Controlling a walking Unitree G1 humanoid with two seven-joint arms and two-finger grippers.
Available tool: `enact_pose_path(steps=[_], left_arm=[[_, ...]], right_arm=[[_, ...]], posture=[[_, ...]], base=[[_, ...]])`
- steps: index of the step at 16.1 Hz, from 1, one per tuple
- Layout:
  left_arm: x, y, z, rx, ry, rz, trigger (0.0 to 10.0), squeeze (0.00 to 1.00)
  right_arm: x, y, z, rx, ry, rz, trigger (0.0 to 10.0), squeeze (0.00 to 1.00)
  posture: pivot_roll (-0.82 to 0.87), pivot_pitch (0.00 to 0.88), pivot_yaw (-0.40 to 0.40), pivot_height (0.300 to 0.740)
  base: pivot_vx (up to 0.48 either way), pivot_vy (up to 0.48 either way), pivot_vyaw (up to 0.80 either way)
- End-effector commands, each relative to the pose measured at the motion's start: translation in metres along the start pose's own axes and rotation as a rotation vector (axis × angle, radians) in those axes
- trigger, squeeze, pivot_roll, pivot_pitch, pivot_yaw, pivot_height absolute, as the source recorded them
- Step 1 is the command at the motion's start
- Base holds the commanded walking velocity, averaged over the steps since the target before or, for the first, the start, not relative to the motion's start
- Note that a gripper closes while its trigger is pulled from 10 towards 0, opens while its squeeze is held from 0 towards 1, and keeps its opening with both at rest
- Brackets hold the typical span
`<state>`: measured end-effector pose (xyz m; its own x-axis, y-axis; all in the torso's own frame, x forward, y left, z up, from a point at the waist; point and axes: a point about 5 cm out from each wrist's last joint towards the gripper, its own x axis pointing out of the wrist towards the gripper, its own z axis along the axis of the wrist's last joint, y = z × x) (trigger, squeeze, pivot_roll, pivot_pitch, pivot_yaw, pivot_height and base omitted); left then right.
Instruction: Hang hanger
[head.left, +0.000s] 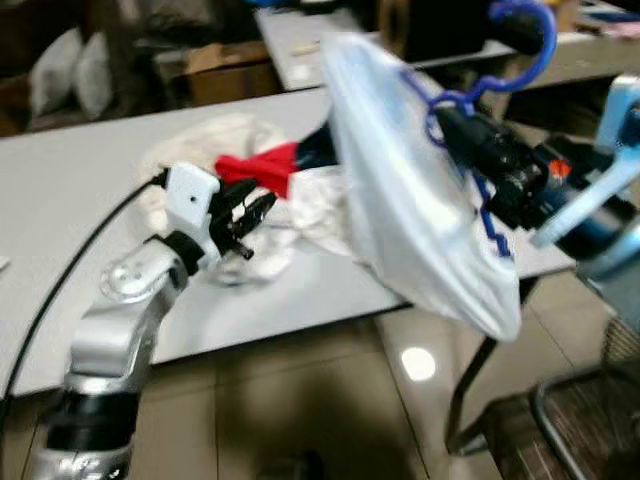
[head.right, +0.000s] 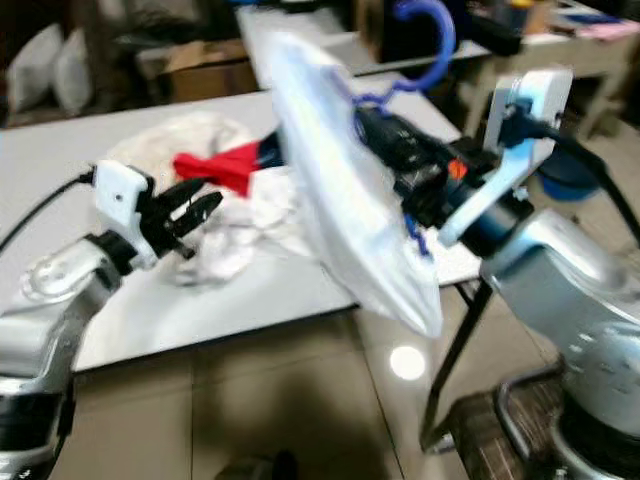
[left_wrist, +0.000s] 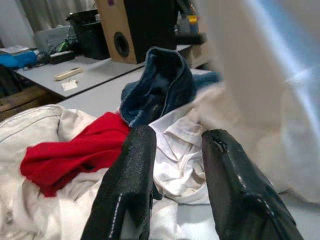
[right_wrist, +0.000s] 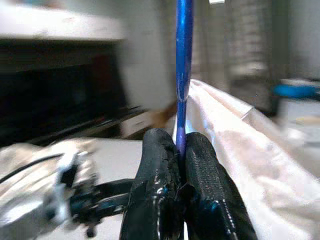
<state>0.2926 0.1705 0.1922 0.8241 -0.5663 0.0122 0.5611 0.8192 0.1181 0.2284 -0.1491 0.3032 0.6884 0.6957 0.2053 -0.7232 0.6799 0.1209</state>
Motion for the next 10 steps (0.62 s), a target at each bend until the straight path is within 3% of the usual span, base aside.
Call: enact_pose_path(steps=[1,2,3,5,6,10], left_arm=[[-0.004,0.001,0.008,-0.010,-0.021,-0.022,10.0,0.00],[-0.009,0.000,0.013,-0.050,-0.035,-0.078,10.0,0.00],[-0.030,-0.015,0.018,-0.072,0.015,-0.291,10.0,0.00],[-0.048,-0.030,0.013,-0.042,0.108,-0.422,10.0,0.00],[-0.060,-0.037,0.005,-0.043,0.183,-0.443,10.0,0.00],[-0.084,-0.042,-0.002,-0.029,0.295,-0.418,10.0,0.00]], right_arm=[[-0.001,0.011,0.008,-0.021,-0.017,0.083,10.0,0.00],[-0.001,0.014,0.010,-0.010,-0.019,0.130,10.0,0.00],[0.003,0.025,0.009,0.017,-0.013,0.235,10.0,0.00],[0.009,0.028,0.004,0.033,0.010,0.256,10.0,0.00],[0.014,0.029,-0.001,0.066,0.026,0.286,10.0,0.00],[0.020,0.031,-0.015,0.113,0.093,0.344,10.0,0.00]], posture=[[-0.08,0.000,0.070,0.740],[-0.07,0.000,0.063,0.740],[-0.06,0.000,0.047,0.740],[-0.03,0.000,0.020,0.740],[0.00,0.000,-0.005,0.740],[0.08,0.000,-0.063,0.740]], base=[[0.000,0.000,0.80],[0.000,0.000,0.80],[0.000,0.000,0.80],[0.000,0.000,0.80],[0.000,0.000,0.80],[0.000,0.000,0.80]])
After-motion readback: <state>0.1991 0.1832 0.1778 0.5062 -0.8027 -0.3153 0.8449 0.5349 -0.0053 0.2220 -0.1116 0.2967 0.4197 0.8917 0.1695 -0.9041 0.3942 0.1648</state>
